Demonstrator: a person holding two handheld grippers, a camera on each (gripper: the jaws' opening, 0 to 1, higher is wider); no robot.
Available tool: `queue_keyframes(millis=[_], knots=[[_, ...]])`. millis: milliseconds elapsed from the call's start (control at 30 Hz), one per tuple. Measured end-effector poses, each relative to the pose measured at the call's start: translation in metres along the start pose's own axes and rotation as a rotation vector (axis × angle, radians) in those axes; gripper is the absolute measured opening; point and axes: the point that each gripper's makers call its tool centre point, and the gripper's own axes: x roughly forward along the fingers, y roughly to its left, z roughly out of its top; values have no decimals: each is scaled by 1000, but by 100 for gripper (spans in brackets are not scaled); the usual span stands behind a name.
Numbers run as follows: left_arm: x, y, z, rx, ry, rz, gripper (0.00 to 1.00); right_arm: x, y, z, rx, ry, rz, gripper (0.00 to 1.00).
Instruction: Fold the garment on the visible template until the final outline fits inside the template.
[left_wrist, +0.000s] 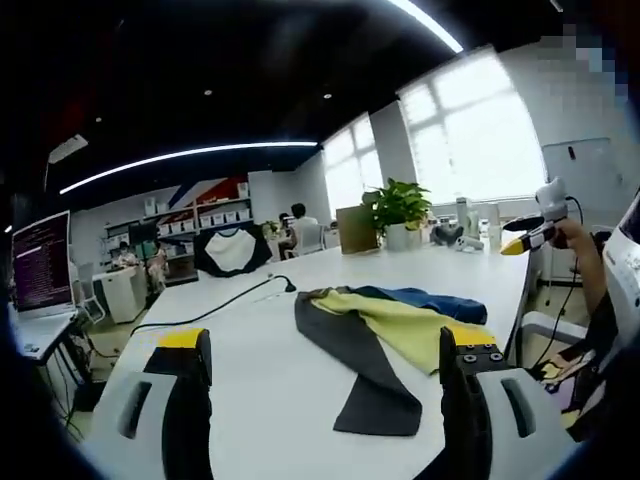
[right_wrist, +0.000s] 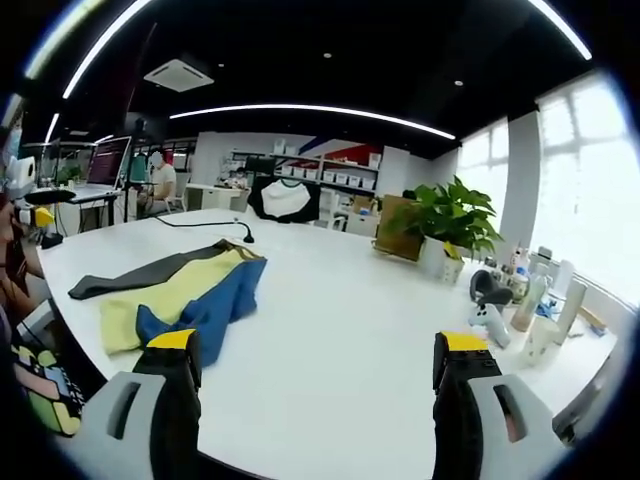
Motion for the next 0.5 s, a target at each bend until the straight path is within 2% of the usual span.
queue_keyframes(millis=[367,433,500], knots=[[13,-19,-20,4,72,-75,98,2,9,1,-12,4,26,99],[13,-18,-24,17,82,-85,96,2,12,1,-19,5,33,99],[13,-11,-28,6,94,-67,94,2,14,2,-24,4,37,99]])
